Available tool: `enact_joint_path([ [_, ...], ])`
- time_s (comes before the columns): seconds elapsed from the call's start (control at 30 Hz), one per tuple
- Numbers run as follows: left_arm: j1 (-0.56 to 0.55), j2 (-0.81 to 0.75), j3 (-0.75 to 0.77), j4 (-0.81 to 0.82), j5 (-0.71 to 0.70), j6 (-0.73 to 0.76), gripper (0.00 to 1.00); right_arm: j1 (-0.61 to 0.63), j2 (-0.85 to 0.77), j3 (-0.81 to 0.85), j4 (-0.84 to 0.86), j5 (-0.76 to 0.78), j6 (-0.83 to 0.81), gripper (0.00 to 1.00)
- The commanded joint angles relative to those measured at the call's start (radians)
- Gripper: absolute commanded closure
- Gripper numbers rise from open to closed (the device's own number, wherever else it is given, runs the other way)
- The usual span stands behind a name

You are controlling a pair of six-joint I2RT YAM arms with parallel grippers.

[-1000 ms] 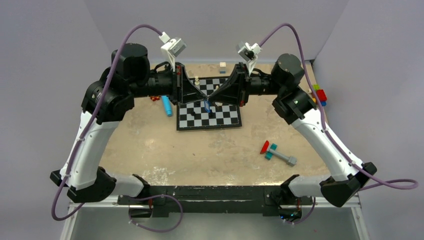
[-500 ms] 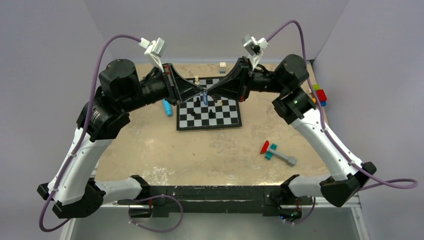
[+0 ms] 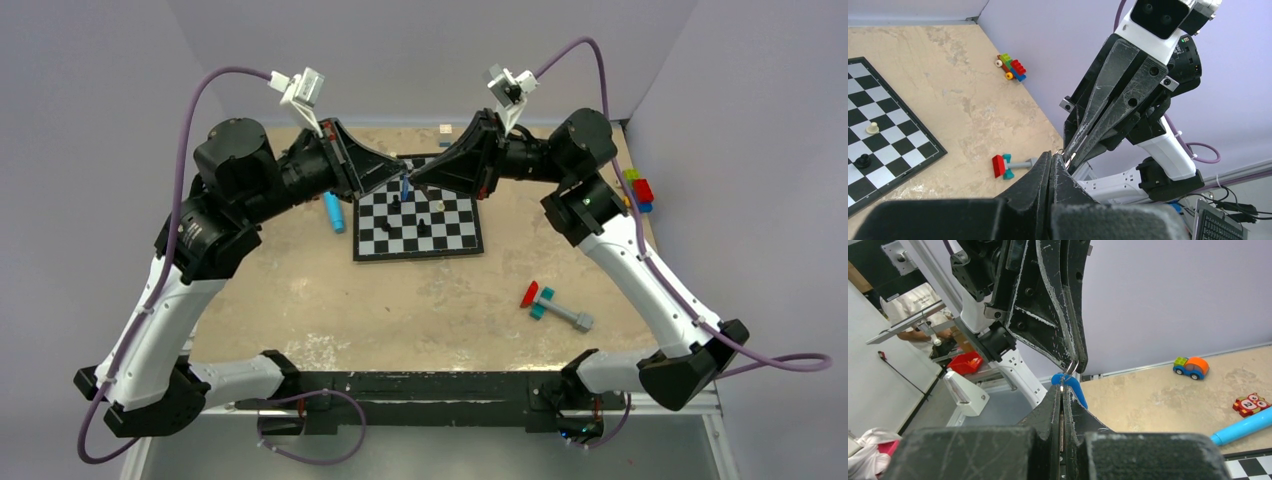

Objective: Remove the keys from the keyring

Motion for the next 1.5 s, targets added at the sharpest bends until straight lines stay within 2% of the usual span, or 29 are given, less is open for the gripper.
enact_joint_path([
  [0.0,-0.003,0.008,-0.014,0.053,-0.067,-0.009,1.0,0.013,-0.014,0.02,0.063,-0.053,0.025,1.0],
  [0.5,-0.009,-0.009,-0.033,0.036,-0.079,0.024,1.0,0.012,-0.018,0.02,0.037,-0.054,0.01,1.0],
  [0.73,-0.008,-0.013,-0.001,-0.077,-0.135,0.121,1.0,0.009,-0.064,0.007,-0.123,0.016,-0.115,1.0],
  [0.87,-0.006,-0.035,-0.024,-0.121,-0.148,0.164,1.0,0.01,-0.105,-0.043,-0.148,0.07,-0.131,1.0],
  [0.93,-0.004,-0.039,-0.031,-0.124,-0.11,0.189,1.0,0.008,-0.129,-0.073,-0.156,0.113,-0.135,1.0],
  [1.07,0.006,-0.053,-0.054,-0.046,0.067,0.219,1.0,0.009,-0.165,-0.122,-0.147,0.164,-0.133,1.0],
  [1.2,0.023,-0.055,-0.084,0.082,0.269,0.185,1.0,0.008,-0.152,-0.114,-0.128,0.111,-0.107,1.0],
  [1.33,0.05,0.001,-0.048,0.051,0.45,0.169,1.0,0.01,-0.157,-0.099,-0.182,0.128,-0.134,1.0],
  [1.37,0.052,0.012,-0.029,0.011,0.44,0.198,1.0,0.009,-0.174,-0.109,-0.193,0.18,-0.144,1.0],
  [1.4,0.052,0.021,0.007,-0.086,0.315,0.219,1.0,0.008,-0.19,-0.113,-0.243,0.266,-0.162,1.0],
  [1.47,0.053,0.017,0.043,-0.274,-0.038,0.201,1.0,0.008,-0.202,-0.093,-0.389,0.499,-0.204,1.0],
])
